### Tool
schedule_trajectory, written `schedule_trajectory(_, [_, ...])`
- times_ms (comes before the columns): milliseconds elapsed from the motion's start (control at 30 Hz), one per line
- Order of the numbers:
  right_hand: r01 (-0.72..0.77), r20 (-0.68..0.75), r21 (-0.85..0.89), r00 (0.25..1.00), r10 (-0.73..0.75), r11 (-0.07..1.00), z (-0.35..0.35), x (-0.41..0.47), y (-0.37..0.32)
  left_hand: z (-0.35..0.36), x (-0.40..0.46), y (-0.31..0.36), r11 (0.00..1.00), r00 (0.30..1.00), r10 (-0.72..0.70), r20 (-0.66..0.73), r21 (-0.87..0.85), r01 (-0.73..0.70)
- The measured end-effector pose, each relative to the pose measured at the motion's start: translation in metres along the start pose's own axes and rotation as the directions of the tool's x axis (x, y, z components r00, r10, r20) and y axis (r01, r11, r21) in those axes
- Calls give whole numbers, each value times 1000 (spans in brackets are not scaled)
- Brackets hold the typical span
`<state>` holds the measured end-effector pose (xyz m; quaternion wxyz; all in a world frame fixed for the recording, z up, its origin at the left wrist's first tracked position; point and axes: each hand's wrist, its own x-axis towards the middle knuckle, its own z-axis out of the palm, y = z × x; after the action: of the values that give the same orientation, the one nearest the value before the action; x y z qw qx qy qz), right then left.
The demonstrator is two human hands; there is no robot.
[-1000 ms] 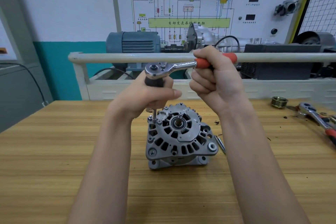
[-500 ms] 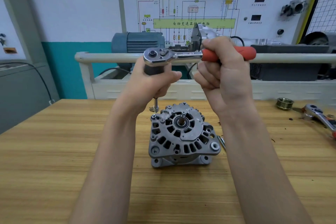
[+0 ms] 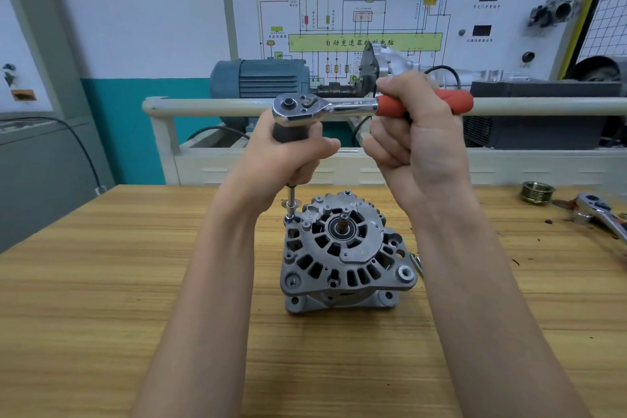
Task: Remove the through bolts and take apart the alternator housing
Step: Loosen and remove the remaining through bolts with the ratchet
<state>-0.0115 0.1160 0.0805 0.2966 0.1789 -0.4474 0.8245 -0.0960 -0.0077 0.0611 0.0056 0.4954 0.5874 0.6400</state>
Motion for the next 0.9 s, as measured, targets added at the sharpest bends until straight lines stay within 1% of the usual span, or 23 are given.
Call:
schedule_trajectory(467, [-7, -15, 23, 1000, 8, 1000, 2, 0, 4, -2, 2, -1, 998, 999, -36, -39, -60, 33])
schedule_trajectory(567, [18, -27, 44, 1000, -17, 999, 5, 1, 11, -2, 2, -2, 995, 996, -27, -84, -101, 18])
schedule_trajectory(733, [38, -62, 56, 997, -35, 998, 13, 4, 13, -1, 5, -2, 994, 986, -37, -164, -103, 20])
schedule_trajectory(800, [65, -117, 35, 991, -61, 997, 15, -1, 13, 1, 5, -1, 995, 976, -40, -213, -95, 20])
schedule_trajectory(900, [155, -246, -46, 956, -162, 987, 19, -24, 24, 9, 6, -2, 998, 934, -52, -353, -61, 33])
